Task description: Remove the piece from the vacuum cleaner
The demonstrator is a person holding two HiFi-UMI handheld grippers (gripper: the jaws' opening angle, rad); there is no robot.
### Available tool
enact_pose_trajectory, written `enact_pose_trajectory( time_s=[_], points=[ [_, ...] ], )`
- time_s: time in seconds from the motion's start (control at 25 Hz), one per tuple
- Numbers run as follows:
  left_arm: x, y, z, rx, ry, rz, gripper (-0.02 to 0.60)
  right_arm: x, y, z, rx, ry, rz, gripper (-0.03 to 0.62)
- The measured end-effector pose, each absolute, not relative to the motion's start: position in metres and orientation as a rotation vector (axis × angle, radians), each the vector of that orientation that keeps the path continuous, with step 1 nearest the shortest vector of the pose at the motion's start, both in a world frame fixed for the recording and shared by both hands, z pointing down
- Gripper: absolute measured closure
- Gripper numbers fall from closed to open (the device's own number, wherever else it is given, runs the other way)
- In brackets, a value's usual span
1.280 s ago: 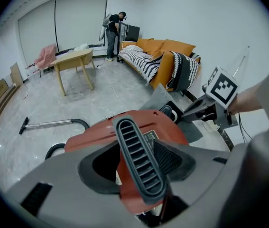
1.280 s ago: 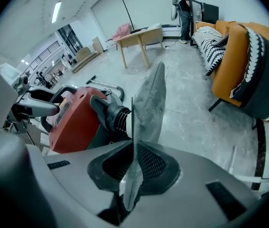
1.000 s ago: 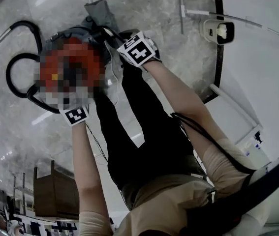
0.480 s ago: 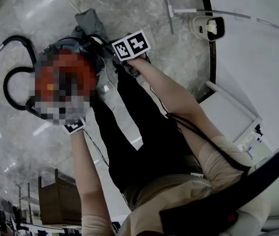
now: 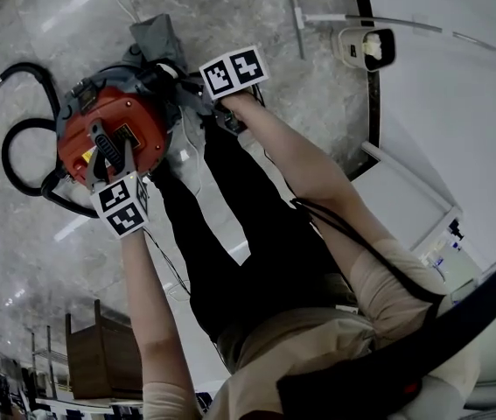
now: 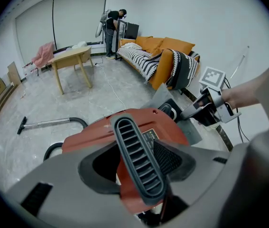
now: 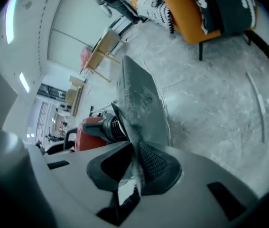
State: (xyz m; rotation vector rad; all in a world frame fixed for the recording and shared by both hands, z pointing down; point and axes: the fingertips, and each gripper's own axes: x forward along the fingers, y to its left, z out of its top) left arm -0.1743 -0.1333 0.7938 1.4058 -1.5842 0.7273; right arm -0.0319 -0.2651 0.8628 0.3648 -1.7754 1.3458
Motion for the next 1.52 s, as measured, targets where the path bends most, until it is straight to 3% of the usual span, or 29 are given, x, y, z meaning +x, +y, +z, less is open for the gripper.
enact_pose_trajectory(
  time_s=[0.56,1.52],
  points=[
    [-0.171,-0.137,0.799,1.415,-1.579,0.727,0.362,-0.026,-0.265,0.865,0.117,-1.92,0.447,0.549],
    [-0.171,-0.135,0.802,1.423,-1.574,0.728,0.362,-0.022,-0.271,0.875,0.158,-1.944,0.349,0.553]
  ],
)
